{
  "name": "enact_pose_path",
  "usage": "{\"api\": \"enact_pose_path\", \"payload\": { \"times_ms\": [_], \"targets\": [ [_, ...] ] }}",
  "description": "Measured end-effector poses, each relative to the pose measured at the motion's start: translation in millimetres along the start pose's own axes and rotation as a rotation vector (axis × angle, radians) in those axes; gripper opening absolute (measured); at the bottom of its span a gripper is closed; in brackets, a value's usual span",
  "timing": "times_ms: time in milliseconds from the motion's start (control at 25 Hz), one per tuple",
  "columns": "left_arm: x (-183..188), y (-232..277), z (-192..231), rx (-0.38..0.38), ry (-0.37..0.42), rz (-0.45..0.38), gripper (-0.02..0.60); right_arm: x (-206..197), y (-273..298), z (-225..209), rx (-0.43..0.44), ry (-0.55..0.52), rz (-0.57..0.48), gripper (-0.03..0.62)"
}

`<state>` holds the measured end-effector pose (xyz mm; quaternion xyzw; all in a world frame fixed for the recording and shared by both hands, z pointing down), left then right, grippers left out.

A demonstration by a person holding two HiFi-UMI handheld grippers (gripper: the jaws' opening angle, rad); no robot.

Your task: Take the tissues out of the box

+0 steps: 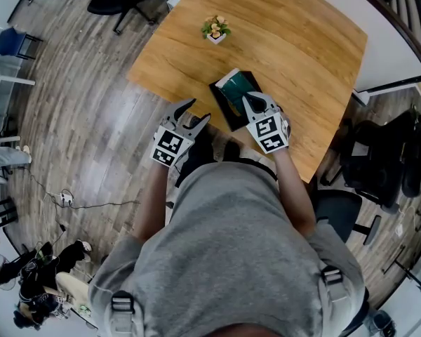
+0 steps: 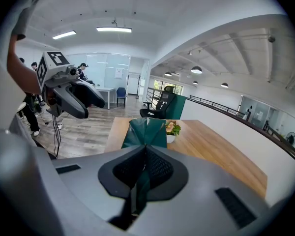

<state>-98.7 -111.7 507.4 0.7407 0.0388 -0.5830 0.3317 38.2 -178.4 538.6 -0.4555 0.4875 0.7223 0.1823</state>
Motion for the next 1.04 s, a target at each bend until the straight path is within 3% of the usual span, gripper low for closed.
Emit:
{"api": "enact_pose_path", "payload": {
  "times_ms": [1040],
  "targets": [
    [-2,-1,-4,0.016,0.007,0.006,0.252,-9,-1,1,0.02,-0.009,0.008,0.009]
  ]
}}
Point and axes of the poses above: the fingertips, and each gripper's own axes: y forward along the fingers, z to its left, x out of its top, the point moved 2 cm from there along -y, backward along the fingers, and after that the axes turned 6 degrees about x, right-handed, at the moved point
